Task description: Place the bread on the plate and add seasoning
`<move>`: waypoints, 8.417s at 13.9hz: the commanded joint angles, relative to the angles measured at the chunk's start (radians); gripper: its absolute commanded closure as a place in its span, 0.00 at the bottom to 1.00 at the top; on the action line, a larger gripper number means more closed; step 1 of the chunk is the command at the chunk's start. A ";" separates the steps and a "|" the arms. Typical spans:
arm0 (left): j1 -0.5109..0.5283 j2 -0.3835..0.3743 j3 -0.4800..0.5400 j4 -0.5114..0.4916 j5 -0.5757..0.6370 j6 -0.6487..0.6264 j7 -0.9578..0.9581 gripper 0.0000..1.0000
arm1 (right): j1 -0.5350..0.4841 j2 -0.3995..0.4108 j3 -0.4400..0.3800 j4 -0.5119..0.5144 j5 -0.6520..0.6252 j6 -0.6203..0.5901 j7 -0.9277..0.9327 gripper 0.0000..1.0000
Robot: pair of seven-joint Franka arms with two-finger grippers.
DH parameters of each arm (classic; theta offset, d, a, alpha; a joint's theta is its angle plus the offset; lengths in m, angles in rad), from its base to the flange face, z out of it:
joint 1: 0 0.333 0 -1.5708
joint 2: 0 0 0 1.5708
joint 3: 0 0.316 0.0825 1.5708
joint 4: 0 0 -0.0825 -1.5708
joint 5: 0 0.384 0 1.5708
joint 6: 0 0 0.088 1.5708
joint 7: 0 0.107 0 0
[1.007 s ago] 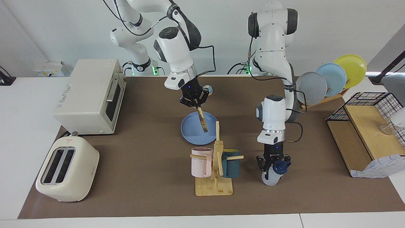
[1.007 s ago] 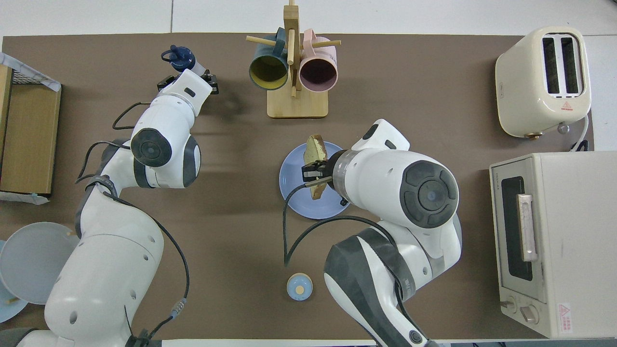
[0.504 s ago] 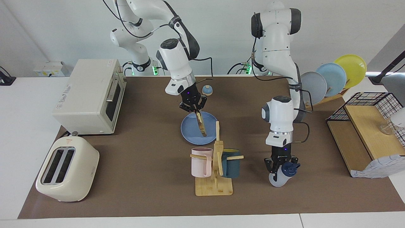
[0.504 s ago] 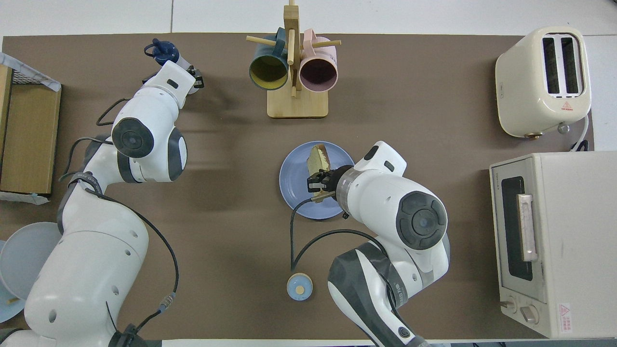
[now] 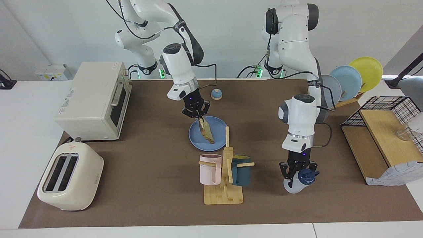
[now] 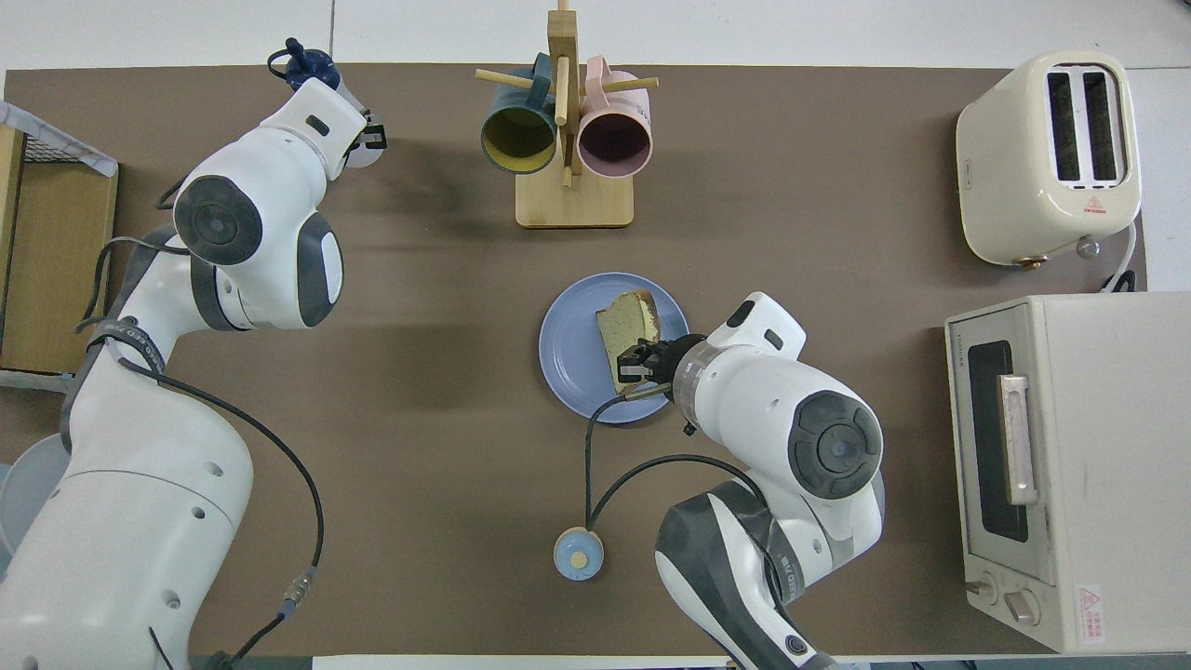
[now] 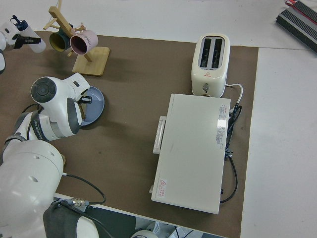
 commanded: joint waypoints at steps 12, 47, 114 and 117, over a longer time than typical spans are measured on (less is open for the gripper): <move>0.000 -0.479 -0.010 -0.061 0.015 -0.870 0.812 1.00 | -0.050 -0.045 0.006 -0.085 0.036 0.030 -0.017 1.00; -0.114 -0.885 -0.112 -0.512 0.177 -0.957 1.160 1.00 | -0.134 0.094 -0.002 0.253 0.350 -0.166 -0.246 0.00; -0.109 -0.886 -0.178 -0.509 0.188 -0.935 1.057 1.00 | 0.096 0.007 0.020 0.551 0.310 -0.401 0.501 1.00; -0.109 -0.886 -0.178 -0.509 0.188 -0.935 1.057 1.00 | 0.087 -0.001 0.017 0.532 0.307 -0.404 0.474 0.45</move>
